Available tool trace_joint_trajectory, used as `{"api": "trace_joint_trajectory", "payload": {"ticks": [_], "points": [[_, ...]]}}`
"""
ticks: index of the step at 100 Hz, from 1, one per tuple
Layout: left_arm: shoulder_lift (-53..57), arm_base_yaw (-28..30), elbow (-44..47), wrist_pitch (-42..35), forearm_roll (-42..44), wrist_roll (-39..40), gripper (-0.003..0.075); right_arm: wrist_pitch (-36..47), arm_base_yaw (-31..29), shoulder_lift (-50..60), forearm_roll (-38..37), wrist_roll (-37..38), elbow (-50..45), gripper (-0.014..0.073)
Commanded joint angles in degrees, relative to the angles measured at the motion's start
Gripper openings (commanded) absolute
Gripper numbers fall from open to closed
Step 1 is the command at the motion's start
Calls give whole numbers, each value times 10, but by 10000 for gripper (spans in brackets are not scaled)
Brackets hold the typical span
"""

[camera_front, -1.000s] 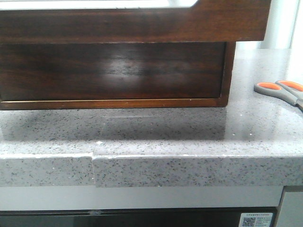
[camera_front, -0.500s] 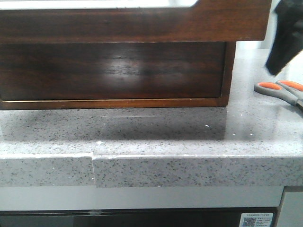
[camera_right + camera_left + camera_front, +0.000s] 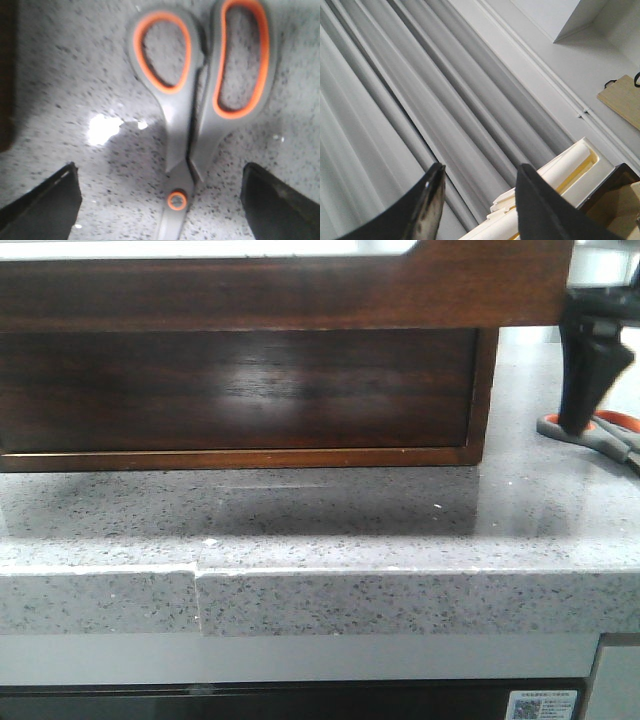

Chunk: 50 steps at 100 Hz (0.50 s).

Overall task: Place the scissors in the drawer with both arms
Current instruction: 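Lower the right gripper over the scissors and grasp the handles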

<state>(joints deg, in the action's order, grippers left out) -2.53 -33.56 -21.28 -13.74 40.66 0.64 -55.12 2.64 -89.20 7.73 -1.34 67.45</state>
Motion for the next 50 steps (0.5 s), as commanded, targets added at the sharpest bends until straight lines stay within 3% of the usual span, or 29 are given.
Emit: {"api": "trace_joint_trajectory", "payload": {"ticks": [1,50], "points": [[-8,-3,-17,-20,-15,8,313,-6,0,7,-19,13,19,587],[-8,-3,-17,-20,-15,8,313,-6,0,-9,-21,13,19,585]]}}
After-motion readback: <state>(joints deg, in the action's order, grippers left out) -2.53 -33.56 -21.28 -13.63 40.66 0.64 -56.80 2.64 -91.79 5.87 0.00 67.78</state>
